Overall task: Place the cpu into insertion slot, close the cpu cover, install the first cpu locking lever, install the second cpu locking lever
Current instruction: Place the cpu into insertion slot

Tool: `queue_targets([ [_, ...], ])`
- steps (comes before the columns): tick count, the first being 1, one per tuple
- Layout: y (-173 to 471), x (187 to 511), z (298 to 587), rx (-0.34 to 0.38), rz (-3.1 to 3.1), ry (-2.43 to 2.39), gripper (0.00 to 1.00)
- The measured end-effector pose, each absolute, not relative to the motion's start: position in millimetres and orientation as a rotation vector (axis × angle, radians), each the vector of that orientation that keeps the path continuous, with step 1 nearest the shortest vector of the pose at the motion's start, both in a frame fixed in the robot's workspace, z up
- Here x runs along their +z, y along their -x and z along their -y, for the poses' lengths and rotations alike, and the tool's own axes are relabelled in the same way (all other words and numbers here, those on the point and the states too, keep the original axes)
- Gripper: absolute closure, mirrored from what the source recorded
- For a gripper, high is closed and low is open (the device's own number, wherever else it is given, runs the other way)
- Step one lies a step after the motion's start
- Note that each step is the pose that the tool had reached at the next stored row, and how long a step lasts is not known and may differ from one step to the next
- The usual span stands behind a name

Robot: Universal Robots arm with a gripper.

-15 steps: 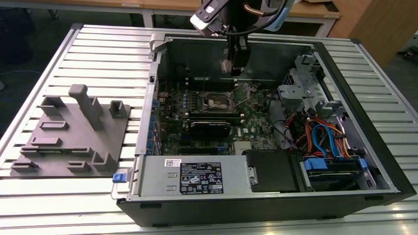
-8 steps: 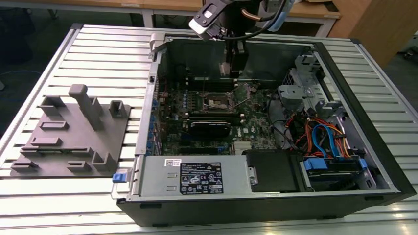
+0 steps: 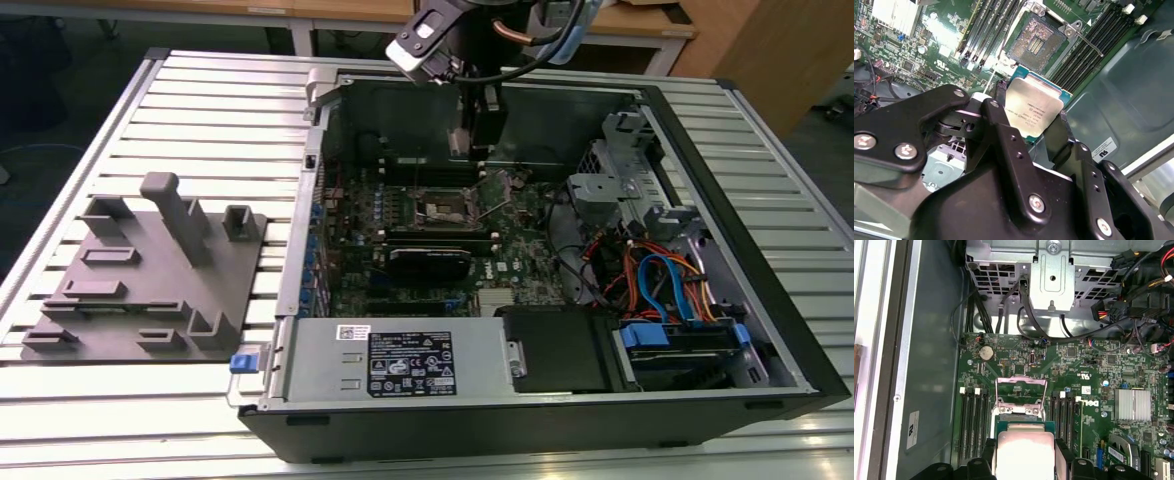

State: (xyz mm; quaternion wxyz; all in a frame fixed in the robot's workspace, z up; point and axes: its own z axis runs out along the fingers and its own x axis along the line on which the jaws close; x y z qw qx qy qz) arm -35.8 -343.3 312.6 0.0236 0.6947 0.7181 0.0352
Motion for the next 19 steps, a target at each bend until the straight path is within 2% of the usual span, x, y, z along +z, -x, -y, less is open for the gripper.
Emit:
queue_targets([
  [19, 40, 291, 340, 0.108, -2.202, -2.171, 0.46],
])
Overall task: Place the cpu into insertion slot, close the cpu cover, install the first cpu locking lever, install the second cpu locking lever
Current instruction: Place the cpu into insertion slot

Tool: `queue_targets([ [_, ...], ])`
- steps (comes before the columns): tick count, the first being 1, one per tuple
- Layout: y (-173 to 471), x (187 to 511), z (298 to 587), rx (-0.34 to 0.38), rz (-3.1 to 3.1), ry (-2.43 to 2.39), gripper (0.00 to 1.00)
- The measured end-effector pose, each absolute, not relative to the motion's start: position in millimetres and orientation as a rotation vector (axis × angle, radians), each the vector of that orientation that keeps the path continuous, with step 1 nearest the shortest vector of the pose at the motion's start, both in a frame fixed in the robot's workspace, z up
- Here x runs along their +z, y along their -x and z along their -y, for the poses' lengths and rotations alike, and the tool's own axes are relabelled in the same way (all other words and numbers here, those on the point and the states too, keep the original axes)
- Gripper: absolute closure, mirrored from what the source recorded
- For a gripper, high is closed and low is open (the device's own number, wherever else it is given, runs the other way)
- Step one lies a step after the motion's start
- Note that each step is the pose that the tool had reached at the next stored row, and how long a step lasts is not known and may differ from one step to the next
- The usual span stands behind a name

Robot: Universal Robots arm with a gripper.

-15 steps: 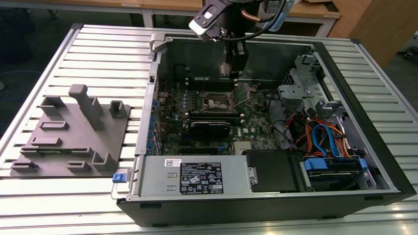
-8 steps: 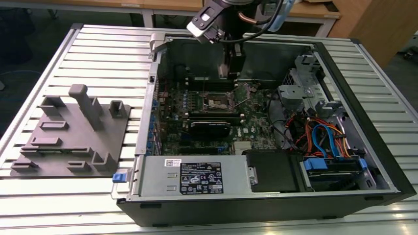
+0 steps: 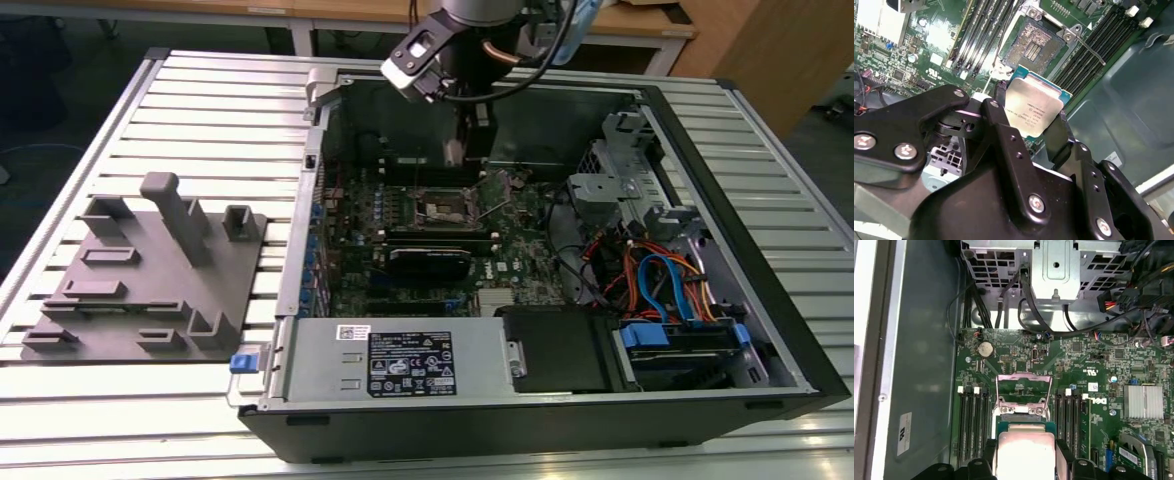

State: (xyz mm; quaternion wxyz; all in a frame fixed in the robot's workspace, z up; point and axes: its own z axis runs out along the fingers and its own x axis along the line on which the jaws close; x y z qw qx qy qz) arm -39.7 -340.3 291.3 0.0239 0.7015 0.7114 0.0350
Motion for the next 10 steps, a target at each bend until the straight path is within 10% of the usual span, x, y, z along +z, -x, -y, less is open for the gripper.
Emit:
queue_targets([
  [10, 40.0, 288.1, 340.3, 0.108, -2.202, -2.171, 0.46],
])
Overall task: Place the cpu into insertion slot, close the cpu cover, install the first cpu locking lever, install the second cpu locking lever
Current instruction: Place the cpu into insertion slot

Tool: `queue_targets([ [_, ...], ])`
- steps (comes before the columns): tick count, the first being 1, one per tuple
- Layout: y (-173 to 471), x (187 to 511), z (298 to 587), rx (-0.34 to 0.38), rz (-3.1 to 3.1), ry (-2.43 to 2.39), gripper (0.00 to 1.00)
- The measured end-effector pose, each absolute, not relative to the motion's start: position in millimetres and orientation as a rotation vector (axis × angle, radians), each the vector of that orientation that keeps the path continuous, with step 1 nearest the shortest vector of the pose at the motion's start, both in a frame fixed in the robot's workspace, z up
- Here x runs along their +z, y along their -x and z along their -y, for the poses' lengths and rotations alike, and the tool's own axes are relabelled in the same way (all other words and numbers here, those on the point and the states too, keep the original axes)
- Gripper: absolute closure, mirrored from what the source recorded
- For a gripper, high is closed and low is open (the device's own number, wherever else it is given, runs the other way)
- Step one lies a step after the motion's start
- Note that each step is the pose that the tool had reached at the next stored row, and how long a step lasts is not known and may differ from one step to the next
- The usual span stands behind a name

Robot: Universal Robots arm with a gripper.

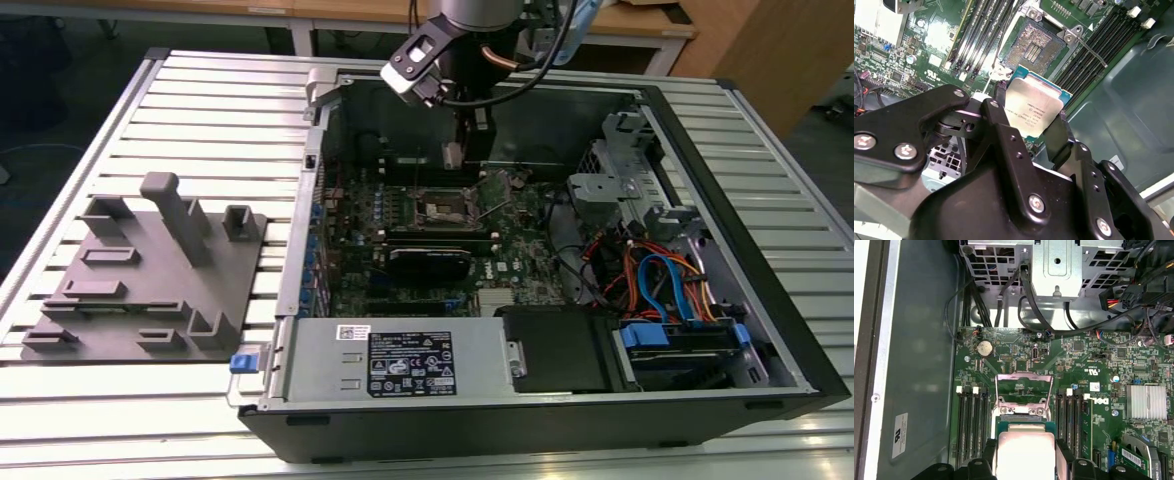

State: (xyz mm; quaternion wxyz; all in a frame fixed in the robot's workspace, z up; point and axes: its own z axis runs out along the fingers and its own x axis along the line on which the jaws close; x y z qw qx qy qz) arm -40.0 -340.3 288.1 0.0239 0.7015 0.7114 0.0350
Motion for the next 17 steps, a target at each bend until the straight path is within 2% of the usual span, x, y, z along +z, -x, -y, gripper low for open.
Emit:
queue_targets([
  [17, 40.2, 280.7, 340.3, 0.108, -2.202, -2.171, 0.46],
])
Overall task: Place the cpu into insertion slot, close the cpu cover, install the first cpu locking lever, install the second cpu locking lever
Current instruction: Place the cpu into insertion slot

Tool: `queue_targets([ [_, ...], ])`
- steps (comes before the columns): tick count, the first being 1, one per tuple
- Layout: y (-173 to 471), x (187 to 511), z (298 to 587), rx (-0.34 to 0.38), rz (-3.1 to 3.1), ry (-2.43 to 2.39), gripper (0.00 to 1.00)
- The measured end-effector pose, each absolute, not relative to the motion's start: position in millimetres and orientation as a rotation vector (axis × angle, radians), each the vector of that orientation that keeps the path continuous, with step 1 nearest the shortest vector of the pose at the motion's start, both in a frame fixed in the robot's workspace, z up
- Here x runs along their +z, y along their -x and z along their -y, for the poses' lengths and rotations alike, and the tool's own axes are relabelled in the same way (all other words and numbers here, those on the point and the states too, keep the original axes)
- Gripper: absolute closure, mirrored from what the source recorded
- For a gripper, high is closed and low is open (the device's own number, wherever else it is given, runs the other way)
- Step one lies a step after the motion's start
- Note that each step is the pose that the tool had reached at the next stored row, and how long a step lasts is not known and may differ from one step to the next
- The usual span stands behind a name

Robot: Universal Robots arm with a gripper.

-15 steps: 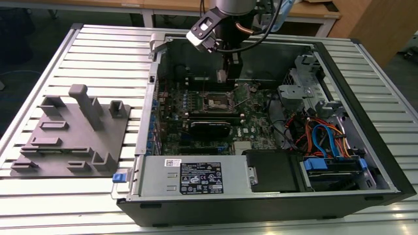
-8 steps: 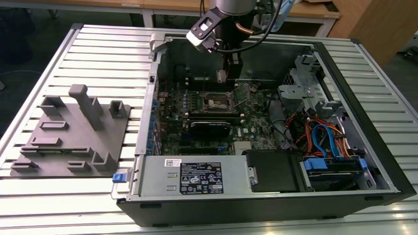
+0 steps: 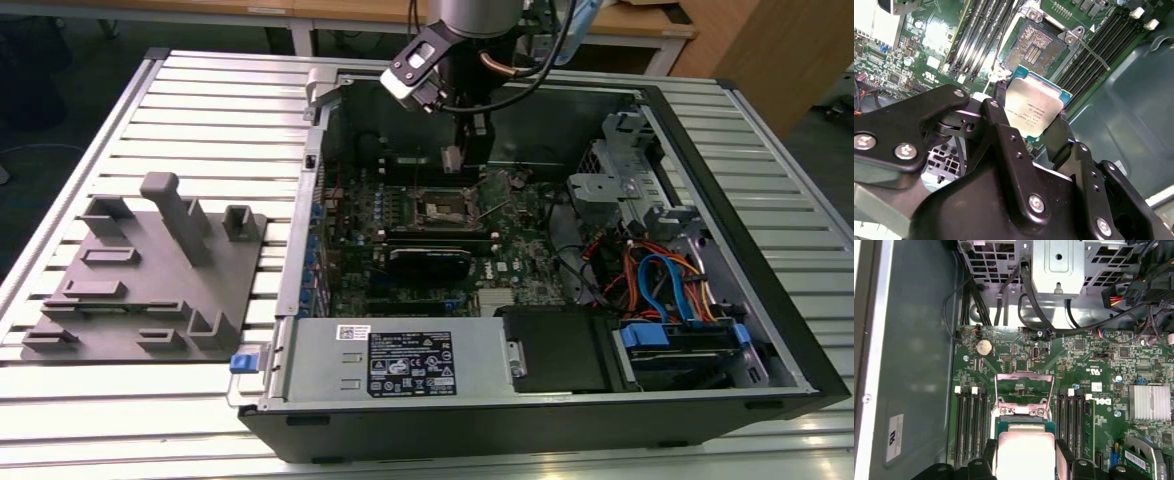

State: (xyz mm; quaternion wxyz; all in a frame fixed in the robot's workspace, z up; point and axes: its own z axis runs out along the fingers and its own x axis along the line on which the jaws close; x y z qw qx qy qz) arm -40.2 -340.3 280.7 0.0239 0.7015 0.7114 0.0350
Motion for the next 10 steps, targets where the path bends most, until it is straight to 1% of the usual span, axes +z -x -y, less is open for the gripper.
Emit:
queue_targets([
  [10, 45, 262, 340, 0.110, -2.253, -2.119, 0.46],
])
